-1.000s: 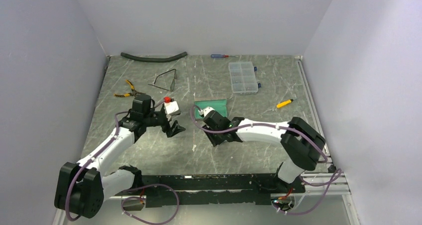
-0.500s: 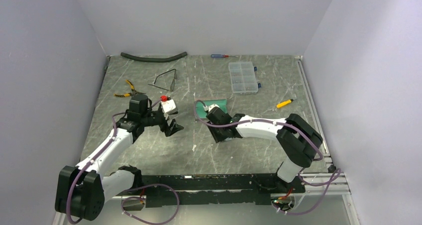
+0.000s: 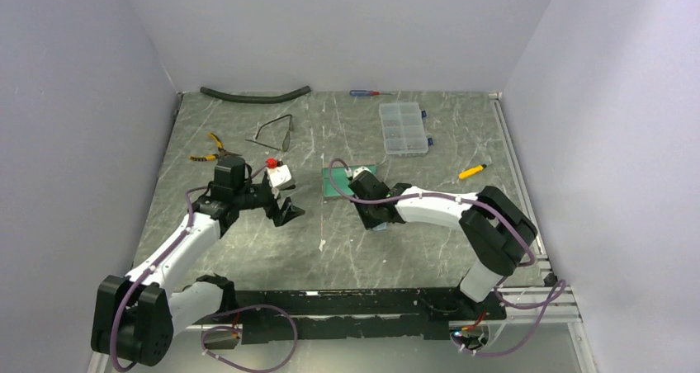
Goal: Organize the sunglasses
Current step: Fold the glasses cleaning cloth at the center of the board.
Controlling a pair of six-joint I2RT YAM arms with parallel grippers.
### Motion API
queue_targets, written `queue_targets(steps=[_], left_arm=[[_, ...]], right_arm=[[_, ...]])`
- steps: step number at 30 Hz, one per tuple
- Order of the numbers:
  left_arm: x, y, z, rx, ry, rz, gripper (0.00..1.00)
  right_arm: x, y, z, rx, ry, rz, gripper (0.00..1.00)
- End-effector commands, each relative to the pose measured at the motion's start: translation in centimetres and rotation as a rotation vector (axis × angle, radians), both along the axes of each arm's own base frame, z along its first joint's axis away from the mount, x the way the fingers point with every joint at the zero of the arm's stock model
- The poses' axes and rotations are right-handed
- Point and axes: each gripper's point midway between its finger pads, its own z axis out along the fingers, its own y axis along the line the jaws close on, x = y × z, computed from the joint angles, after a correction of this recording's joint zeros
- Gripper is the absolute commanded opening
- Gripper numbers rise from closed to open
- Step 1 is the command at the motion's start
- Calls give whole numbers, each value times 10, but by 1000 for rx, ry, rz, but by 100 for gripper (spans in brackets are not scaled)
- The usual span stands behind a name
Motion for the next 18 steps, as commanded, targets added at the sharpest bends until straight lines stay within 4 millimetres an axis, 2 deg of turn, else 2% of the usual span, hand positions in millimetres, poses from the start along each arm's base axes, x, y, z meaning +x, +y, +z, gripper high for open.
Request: queue_targets(steps=[1,4,8,13,18], left_arm=[[-2,-4,9,-28,-32,-31,83],[-6,-4,6,-19,-42,-62,82],[-13,-6,3,-19,-42,-105,81],[-19,-14,-3,-14,-52,-154,80],[-29,-31,-8,-28,-82,-250,81]], right_arm=[[-1,-5,-7,-29,22,8,0],[-1,10,16,44,19,68,0],[-11,36,58,176,33,204,0],[-33,47,87,243,94,336,0],[-49,47,115,280,114,424,0]])
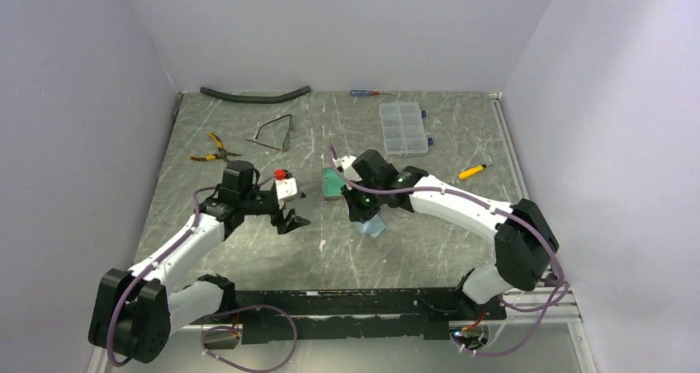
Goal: Organize the sunglasses
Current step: Fold the glasses cleaning cloth at the center of the board.
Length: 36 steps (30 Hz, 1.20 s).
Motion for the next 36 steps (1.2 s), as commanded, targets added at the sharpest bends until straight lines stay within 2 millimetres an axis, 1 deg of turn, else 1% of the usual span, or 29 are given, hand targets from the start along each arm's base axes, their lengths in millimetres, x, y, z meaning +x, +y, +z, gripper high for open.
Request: queue_targets(steps=[1,3,4,6,8,10,12,15,17,19,23,28,29,30,31,34,35,36], left_arm=[[-12,-19,-5,-37,-39,-123,81],[-14,-28,-10,-48,-53,-165,81],[-12,-34,-10,-55,-81,-184,82],[-10,-44,-17,-51,-99,-212,82],[-9,-56,-20,-55,-105,-229,82],[-17,-67,-22,-52,-110,-274,81],[-31,-78,-26,-41,-108,-310,80],[-51,-87,-27,-41,-59,-350,80],[-60,-91,-26,-43,-28,-350,80],[-57,-93,-25,-46,-9,-301,80],[-39,-94,-24,-32,-2,-192,79],[-24,-93,-22,-26,-87,-150,65],[-20,-93,-22,-21,-101,-140,59],[-18,-94,-21,-20,-111,-135,54],[-17,-94,-21,-20,-112,-134,52],[-24,-96,-19,-31,-101,-168,51],[-25,-96,-18,-37,-97,-173,49],[-26,-95,-18,-38,-92,-169,44]], right_arm=[[-25,1,37,51,29,139,0],[-31,-1,45,59,34,178,0],[-34,-1,50,67,37,197,0],[-40,-1,58,84,37,230,0],[-40,-2,64,93,27,229,0],[-38,-1,71,96,23,217,0],[-37,1,77,104,24,203,0],[-31,2,87,128,-1,164,0],[-28,3,95,152,-10,138,0],[-27,4,104,177,-15,119,0],[-29,5,118,213,-35,124,0],[-31,7,131,248,-50,146,0],[-31,7,133,249,-54,148,0],[-31,6,134,251,-57,147,0],[-30,6,135,252,-60,145,0],[-27,6,138,260,-69,133,0],[-26,6,139,264,-70,133,0],[-26,5,140,266,-73,131,0]])
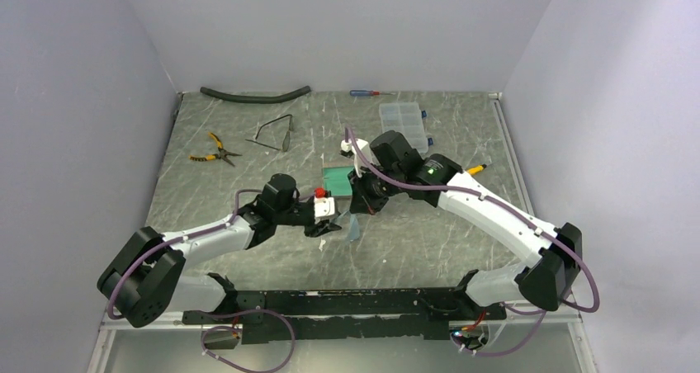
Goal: Organize the sunglasses
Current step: Fold the glasses cleaning cloth at the center of the board.
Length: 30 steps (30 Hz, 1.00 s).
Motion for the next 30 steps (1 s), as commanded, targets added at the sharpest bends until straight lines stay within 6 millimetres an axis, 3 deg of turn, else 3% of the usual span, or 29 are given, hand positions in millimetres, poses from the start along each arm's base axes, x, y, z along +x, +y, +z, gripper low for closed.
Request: queue_targets(steps=[1,3,7,11,16,25,30], left_arm=[[3,-4,12,-33,-33,4,35],[8,0,11,-12,-32,38,21],[8,3,17,6,-63,37,3],[6,5,24,3,-65,33,3],[17,22,29,122,-136,77,3],[53,68,45,394,-346,128,3],[68,89,44,530,-409,80,3]], right_arm=[[6,3,31,81,-51,-10,0],[7,-2,29,76,-48,-24,0],[10,-9,25,84,-39,-35,0],[13,-12,18,56,-37,-41,0],[34,-25,-1,-13,-61,-103,0],[86,-14,-14,-87,-219,-42,0],[102,-9,-19,-128,-266,-10,0]])
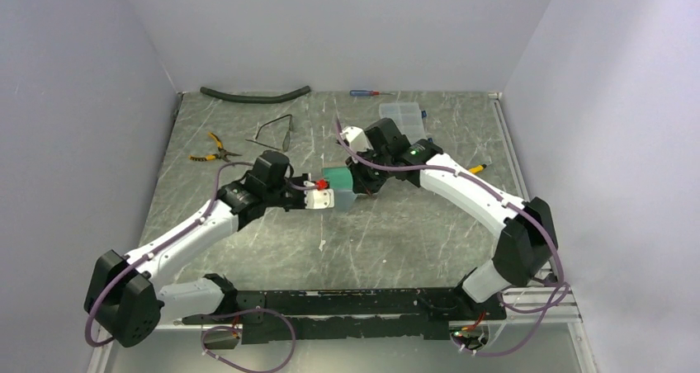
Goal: Organize the sunglasses
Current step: Fold the glasses cleaning cloth at the center of the board.
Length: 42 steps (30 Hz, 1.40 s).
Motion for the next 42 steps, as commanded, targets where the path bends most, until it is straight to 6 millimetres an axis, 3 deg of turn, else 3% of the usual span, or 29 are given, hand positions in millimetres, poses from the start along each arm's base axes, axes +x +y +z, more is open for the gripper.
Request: queue_targets(steps=[1,8,14,19,23,27,34,42], left_arm=[[12,26,-5,191,-64,-44,3],[-3,26,-22,243,-33,-176,3],[15,29,-29,305,-74,-156,3],[7,32,-37,333,-39,-189,3],[-15,30,-44,359,29,-223,3],[-47,33,-56,368,133,-254,3],[-84,39,-68,392,254,-279,3],[-117,46,-87,405,392,-244,3]], right_arm=[[30,3,22,-7,-165,27,0],[23,21,18,114,-120,11,0],[20,23,9,126,-117,-5,0],[8,22,-12,111,-64,16,0],[-3,28,-23,121,-18,31,0],[-25,34,-30,133,22,57,0],[-63,41,-43,179,133,81,0],[-81,51,-58,180,187,116,0]])
